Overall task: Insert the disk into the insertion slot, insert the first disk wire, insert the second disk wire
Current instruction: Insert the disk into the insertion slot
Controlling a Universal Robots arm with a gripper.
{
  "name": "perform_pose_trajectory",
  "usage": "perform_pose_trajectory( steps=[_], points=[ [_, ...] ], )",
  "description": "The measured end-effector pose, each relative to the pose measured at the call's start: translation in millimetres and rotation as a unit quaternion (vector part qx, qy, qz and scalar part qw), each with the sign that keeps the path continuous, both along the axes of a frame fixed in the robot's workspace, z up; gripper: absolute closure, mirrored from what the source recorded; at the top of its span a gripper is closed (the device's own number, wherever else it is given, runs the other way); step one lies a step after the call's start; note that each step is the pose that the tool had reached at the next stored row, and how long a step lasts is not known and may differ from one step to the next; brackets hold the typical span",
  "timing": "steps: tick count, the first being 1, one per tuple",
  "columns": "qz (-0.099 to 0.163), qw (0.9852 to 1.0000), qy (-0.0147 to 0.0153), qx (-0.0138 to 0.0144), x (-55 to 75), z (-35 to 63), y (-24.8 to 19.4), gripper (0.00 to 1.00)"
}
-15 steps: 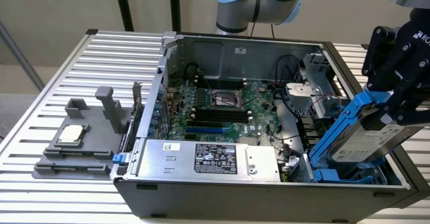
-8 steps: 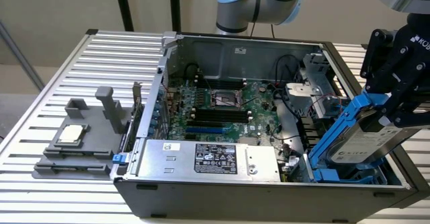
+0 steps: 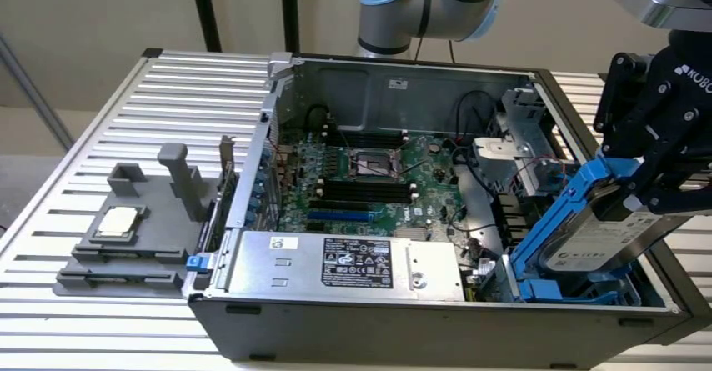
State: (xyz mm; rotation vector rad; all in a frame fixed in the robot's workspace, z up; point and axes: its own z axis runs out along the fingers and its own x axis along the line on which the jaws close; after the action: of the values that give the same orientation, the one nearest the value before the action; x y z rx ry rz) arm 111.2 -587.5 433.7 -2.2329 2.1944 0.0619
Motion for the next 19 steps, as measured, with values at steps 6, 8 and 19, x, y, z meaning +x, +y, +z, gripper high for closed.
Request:
perform_pose_trajectory(
  steps=[6, 8, 19],
  points=[
    [0.0, 1.0, 0.0, -0.0001, -0.2, -2.2, 2.3, 0.68],
    [0.0, 1.0, 0.0, -0.0001, -0.3, -2.8, 3.0, 0.68],
    [0.0, 1.0, 0.0, 0.0005, -0.3, -6.9, 3.4, 0.68]
  ],
)
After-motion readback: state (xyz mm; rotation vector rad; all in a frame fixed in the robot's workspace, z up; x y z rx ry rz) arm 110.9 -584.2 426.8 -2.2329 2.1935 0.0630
